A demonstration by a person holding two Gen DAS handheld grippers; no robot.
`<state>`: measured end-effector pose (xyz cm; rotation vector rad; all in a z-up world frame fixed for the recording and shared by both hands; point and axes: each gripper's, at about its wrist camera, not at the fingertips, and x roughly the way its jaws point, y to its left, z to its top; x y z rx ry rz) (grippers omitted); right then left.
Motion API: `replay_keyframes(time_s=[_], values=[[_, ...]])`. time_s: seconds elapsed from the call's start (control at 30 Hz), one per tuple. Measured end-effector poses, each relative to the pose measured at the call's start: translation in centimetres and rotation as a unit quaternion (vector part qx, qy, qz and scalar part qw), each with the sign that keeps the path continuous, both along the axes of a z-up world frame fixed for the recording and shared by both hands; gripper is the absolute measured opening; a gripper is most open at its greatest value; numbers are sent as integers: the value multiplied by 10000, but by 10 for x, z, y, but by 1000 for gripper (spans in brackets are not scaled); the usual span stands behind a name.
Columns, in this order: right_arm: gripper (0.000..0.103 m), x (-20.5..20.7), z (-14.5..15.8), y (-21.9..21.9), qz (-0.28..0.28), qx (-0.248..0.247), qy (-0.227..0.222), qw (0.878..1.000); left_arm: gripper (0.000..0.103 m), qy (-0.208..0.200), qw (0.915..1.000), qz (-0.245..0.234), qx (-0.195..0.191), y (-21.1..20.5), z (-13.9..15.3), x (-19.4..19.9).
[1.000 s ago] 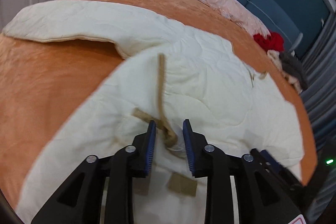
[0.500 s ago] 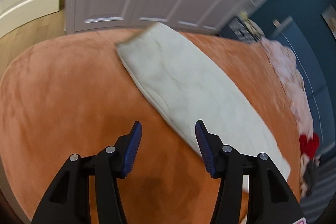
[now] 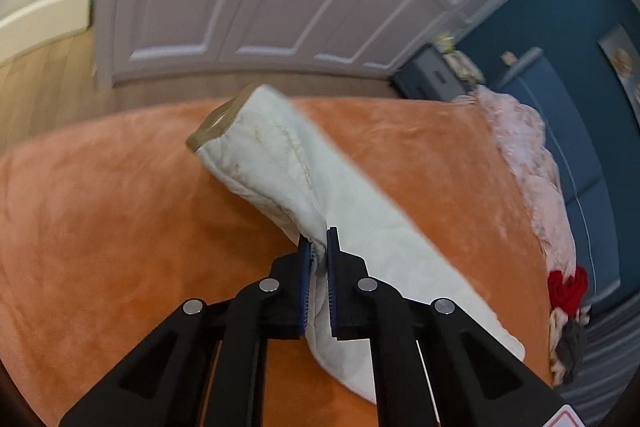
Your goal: Fold large clothes
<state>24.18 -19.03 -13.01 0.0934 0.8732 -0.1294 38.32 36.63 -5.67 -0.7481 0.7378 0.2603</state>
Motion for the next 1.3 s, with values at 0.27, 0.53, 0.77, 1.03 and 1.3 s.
replay_keyframes(time_s=[0.27,0.53,0.77,1.03,1.3], values=[[44,-4,8,2,-40,-63,-145,9999,4,-1455,9668,-1812,1058,-166,145,-15],[61,-51,42,-27,-359,613,-762,9946,8,-1705,9069,-3670,1177,-367,172,-61],[63,-102,50,-80,-934,883,-786,9886,42,-957,8811,-4505,1078,-465,106,-96],[66,-112,59,-120,-1306,1345,-951,9776,54,2,9132,-4067,-258,-419,28,-89],[71,-34,72,-150,-1301,1940,-1053,9666,54,385,9644,-2432,-967,-293,1,-39]])
